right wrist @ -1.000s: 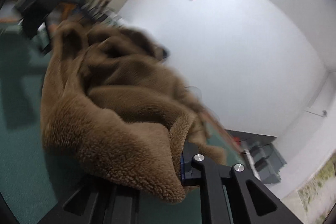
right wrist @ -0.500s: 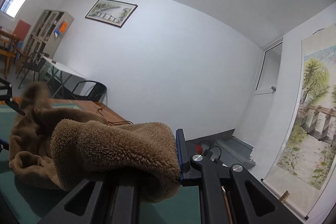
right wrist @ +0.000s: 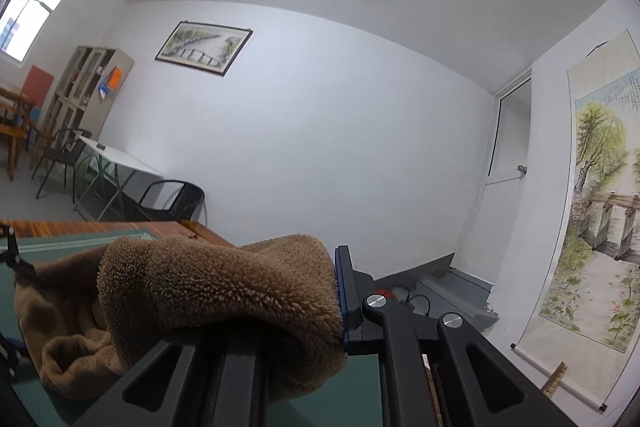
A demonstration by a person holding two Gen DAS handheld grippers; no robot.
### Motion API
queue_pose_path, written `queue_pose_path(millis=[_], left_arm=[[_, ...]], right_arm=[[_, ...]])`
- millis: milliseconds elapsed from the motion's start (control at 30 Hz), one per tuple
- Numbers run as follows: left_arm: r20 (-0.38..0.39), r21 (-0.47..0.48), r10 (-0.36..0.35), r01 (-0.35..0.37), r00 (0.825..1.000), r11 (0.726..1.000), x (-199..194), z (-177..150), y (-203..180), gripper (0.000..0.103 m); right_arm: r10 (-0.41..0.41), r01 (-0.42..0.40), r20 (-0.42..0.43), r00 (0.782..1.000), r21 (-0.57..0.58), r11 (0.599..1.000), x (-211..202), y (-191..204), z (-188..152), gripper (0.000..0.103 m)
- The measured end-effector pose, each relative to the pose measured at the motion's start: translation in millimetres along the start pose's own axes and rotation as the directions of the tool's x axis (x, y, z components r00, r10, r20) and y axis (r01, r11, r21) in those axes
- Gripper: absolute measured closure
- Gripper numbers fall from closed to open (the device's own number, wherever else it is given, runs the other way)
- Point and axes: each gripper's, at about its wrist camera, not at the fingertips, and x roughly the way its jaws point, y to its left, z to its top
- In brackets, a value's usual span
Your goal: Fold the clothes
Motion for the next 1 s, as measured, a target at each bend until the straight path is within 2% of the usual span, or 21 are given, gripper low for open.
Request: queue_pose_path(millis=[33,67,100,167,200,267,300,367,400,467,533,567,600,633,667,700,733,800,867,933,1000], left_arm=[[-0.014,-0.024,-0.011,0.011,1.000,1.000,3.6,1.5,1.7,0.027],[-0.033,-0.048,-0.027,0.025,0.999,0.999,8.0,3.4,2.5,0.037],[-0.053,-0.062,-0.041,0.038,0.998,0.997,12.9,5.8,1.5,0.059],[-0.090,-0.085,-0.034,0.026,0.995,0.996,22.4,10.9,-0.8,0.084],[-0.098,-0.109,-0.023,0.012,0.995,0.994,25.3,13.2,1.0,0.086],[-0.080,-0.205,-0.014,-0.003,0.997,0.979,21.3,18.7,16.8,0.088],[-0.059,-0.275,-0.005,-0.011,0.998,0.961,14.5,21.1,31.8,0.089],[-0.011,-0.436,0.027,-0.029,1.000,0.899,-4.7,24.8,71.3,0.090],[0.016,-0.516,0.045,-0.031,0.999,0.856,-16.6,26.3,91.7,0.091],[0.077,-0.663,0.095,-0.020,0.992,0.749,-44.9,29.2,135.8,0.091],[0.120,-0.763,0.169,-0.018,0.978,0.646,-75.4,28.5,175.8,0.091],[0.132,-0.793,0.216,-0.027,0.967,0.609,-98.6,17.2,186.5,0.091],[0.145,-0.807,0.256,-0.035,0.956,0.589,-113.0,15.5,194.4,0.091],[0.159,-0.810,0.289,-0.043,0.944,0.584,-119.7,21.9,199.9,0.091],[0.174,-0.813,0.322,-0.049,0.931,0.580,-140.0,15.6,188.2,0.091],[0.191,-0.815,0.347,-0.049,0.918,0.577,-155.8,25.7,202.5,0.091],[0.210,-0.819,0.365,-0.041,0.907,0.572,-164.5,43.7,233.4,0.091],[0.244,-0.834,0.394,-0.016,0.886,0.552,-191.4,52.5,265.2,0.091],[0.277,-0.855,0.416,0.024,0.866,0.518,-217.0,11.1,276.5,0.091],[0.316,-0.871,0.435,0.075,0.843,0.486,-249.2,15.4,263.8,0.091],[0.362,-0.873,0.453,0.126,0.814,0.471,-285.6,18.3,264.0,0.091]], right_arm=[[0.002,-0.002,0.005,1.000,0.010,1.000,1.5,-0.7,2.3,0.091],[0.003,-0.004,0.009,1.000,0.020,1.000,2.9,-1.4,4.5,0.091],[0.006,-0.007,0.010,1.000,0.035,0.999,3.8,-2.5,6.2,0.091],[0.009,-0.009,0.010,1.000,0.066,0.998,5.3,-6.5,9.3,0.091],[0.008,-0.009,0.010,1.000,0.082,0.997,6.0,-9.1,10.6,0.091],[-0.001,0.000,0.008,1.000,0.116,0.993,5.7,-18.1,12.5,0.091],[-0.009,0.008,0.006,1.000,0.133,0.991,5.0,-23.8,13.1,0.091],[-0.024,0.023,0.002,1.000,0.170,0.985,4.0,-35.6,14.7,0.091],[-0.030,0.030,-0.001,1.000,0.197,0.980,4.9,-43.3,16.8,0.091],[-0.039,0.039,-0.003,0.999,0.272,0.962,5.2,-62.2,21.0,0.091],[-0.046,0.044,-0.001,0.999,0.347,0.937,4.3,-81.1,26.7,0.091],[-0.053,0.044,0.013,0.999,0.364,0.930,0.9,-86.9,32.5,0.091],[-0.060,0.045,0.027,0.998,0.381,0.923,-2.5,-92.8,38.4,0.091],[-0.069,0.047,0.042,0.997,0.391,0.919,-6.6,-97.5,45.3,0.091],[-0.089,0.057,0.069,0.994,0.373,0.926,-13.3,-97.2,56.1,0.091],[-0.109,0.068,0.099,0.989,0.351,0.934,-20.7,-96.1,66.7,0.091],[-0.132,0.082,0.133,0.982,0.329,0.941,-28.7,-95.8,79.2,0.091],[-0.167,0.102,0.196,0.966,0.306,0.947,-44.0,-99.7,105.8,0.091],[-0.191,0.110,0.246,0.950,0.309,0.945,-57.7,-109.6,132.9,0.091],[-0.229,0.130,0.292,0.929,0.322,0.938,-71.9,-122.3,156.6,0.091],[-0.273,0.157,0.338,0.901,0.332,0.930,-87.9,-133.4,178.2,0.091]])
